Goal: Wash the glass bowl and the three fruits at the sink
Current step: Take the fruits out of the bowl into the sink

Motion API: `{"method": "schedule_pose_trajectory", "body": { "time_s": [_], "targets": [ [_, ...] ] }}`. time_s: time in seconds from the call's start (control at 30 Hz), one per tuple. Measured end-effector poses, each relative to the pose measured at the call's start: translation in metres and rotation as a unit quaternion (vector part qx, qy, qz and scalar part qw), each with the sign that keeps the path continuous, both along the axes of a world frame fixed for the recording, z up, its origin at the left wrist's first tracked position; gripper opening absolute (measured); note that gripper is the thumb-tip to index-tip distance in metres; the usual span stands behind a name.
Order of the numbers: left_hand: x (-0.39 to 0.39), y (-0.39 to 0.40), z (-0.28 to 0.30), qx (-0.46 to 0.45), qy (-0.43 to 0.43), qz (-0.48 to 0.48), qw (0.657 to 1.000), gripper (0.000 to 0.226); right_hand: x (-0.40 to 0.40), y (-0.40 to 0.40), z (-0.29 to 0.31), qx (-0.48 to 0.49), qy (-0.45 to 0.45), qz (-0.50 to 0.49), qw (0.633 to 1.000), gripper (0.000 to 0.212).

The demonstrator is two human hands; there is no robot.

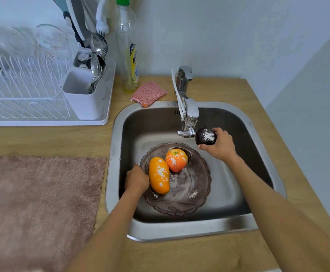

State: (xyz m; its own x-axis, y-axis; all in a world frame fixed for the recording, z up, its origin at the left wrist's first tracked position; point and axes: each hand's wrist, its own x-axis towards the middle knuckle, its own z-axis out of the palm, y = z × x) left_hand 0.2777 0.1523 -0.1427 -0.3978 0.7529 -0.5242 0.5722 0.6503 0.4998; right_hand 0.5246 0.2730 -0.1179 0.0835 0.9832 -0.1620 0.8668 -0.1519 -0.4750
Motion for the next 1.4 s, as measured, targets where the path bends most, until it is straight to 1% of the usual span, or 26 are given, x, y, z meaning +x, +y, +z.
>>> {"method": "schedule_pose_trajectory", "body": {
  "time_s": [0.23, 0.37, 0.6, 0.73, 0.97, 1.13, 1.23, 1.33, 1.4],
  "targets": [
    [0.001, 0.000, 0.002, -0.009, -0.019, 0.005, 1.000, 0.042, -0.006, 0.019, -0.036, -0.036, 0.001, -0.013, 0.999, 0.084],
    [0.002, -0.001, 0.003, -0.012, -0.020, 0.006, 1.000, 0.043, -0.010, 0.025, -0.048, -0.038, 0.025, -0.025, 0.999, 0.084],
    [0.003, 0.000, 0.004, -0.015, -0.014, 0.006, 1.000, 0.045, -0.012, 0.036, -0.052, -0.050, 0.050, -0.032, 0.997, 0.092],
    [0.003, 0.000, 0.005, -0.016, -0.013, 0.006, 1.000, 0.044, -0.009, 0.038, -0.053, -0.053, 0.052, -0.053, 0.996, 0.092],
    [0.004, 0.000, 0.005, -0.019, -0.013, 0.007, 1.000, 0.043, -0.006, 0.041, -0.056, -0.051, 0.048, -0.047, 0.996, 0.094],
    [0.004, 0.001, 0.005, -0.019, -0.020, 0.015, 1.000, 0.044, -0.005, 0.039, -0.048, -0.054, 0.042, -0.030, 0.997, 0.098],
    [0.003, 0.001, 0.005, -0.016, -0.037, 0.023, 0.999, 0.043, -0.005, 0.033, -0.037, -0.038, 0.037, -0.025, 0.998, 0.095],
    [0.003, 0.002, 0.007, -0.016, -0.071, 0.049, 0.996, 0.042, -0.009, 0.016, -0.023, -0.003, 0.037, -0.037, 0.999, 0.083],
    [0.003, 0.004, 0.008, -0.022, -0.086, 0.069, 0.994, 0.043, -0.016, -0.001, -0.014, 0.013, 0.052, -0.036, 0.998, 0.075]
  ]
}}
